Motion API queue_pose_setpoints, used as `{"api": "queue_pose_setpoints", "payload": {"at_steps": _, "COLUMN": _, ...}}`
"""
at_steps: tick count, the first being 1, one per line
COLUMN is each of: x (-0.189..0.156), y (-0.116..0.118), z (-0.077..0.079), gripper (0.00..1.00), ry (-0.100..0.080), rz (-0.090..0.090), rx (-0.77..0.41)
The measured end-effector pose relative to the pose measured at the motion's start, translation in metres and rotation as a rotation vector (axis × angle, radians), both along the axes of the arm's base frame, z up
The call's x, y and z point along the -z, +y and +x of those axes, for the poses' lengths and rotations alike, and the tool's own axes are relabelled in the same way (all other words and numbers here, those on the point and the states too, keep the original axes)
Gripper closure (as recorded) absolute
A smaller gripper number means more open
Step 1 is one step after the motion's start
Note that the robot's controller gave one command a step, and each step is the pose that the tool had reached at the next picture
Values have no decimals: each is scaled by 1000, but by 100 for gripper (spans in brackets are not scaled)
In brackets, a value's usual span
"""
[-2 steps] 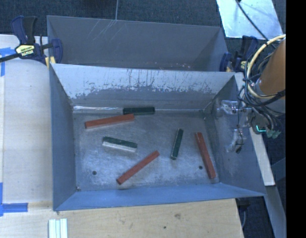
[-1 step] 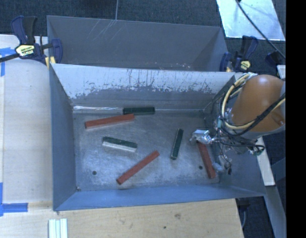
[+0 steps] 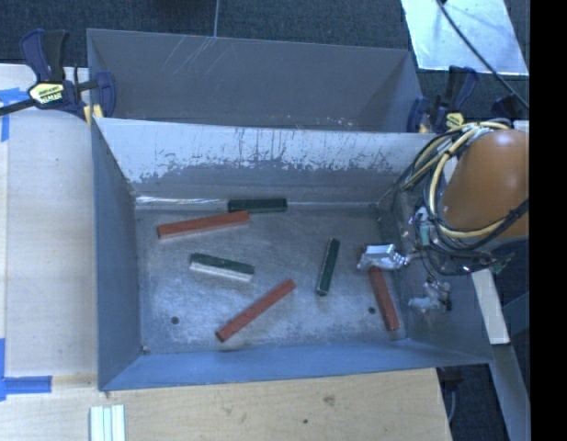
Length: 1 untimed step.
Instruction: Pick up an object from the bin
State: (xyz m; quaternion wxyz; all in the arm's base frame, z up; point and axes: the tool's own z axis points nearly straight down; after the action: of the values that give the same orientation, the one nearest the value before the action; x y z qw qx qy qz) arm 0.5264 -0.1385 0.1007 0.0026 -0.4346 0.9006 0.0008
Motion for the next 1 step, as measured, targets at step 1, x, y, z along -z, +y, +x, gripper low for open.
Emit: {"api": "queue_pose_setpoints", "payload": {"at_steps": 1, "x": 0, "y": 15, "z": 18, "gripper": 0, "ry": -2, "rz": -2, "rx": -107}}
